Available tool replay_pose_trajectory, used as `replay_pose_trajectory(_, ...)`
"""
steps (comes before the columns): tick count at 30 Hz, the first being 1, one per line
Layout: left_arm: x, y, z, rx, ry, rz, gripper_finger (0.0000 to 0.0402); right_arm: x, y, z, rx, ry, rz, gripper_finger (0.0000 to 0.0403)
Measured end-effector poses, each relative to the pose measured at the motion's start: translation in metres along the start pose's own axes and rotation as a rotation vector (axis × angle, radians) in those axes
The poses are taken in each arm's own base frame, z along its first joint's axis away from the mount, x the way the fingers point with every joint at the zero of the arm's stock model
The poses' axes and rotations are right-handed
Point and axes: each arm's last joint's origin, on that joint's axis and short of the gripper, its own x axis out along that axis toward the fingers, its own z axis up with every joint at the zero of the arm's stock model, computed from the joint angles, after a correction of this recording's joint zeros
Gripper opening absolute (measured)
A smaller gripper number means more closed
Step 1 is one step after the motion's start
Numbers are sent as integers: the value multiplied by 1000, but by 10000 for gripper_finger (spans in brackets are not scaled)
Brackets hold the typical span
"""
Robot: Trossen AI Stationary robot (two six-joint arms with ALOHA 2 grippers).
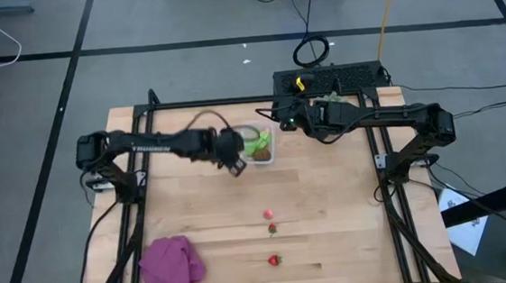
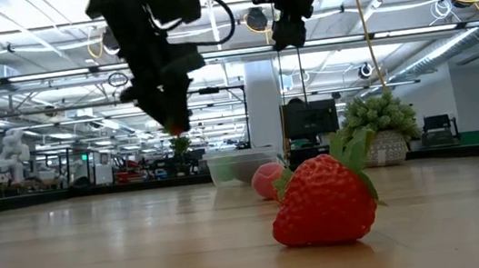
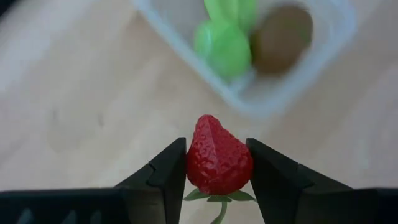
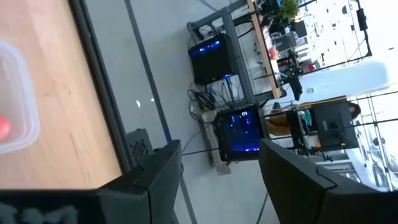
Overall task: Pick and placing Produce into tupperware
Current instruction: Put the top left strawberry into the transparent bin
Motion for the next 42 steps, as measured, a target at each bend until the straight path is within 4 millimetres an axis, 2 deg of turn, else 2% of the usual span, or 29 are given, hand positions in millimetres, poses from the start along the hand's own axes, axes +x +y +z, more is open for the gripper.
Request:
replay_pose_trajectory(8,12,42,36,13,-87,-102,157,0,2,-4,-43,29,14,203)
replay_pose_trajectory(19,20,66,64,22,-225,-265,157,0,1,-3,-80,21,9,203)
replay_pose_trajectory(23,37,70,68,23,-210,-320,157,1,-2,1,-67,-7,-13,203)
replay_pose_trajectory(27,54,75,70,17,-164,-305,157,3,-9,5,-78,2,-96,203)
replay_pose_trajectory(33,66,67,89,66,-147,-334,157,7,-18,7,-80,12,-162,203)
replay_pose_trajectory(42,91,55,107,114,31,-265,157,15,-23,3,-72,39,-172,203)
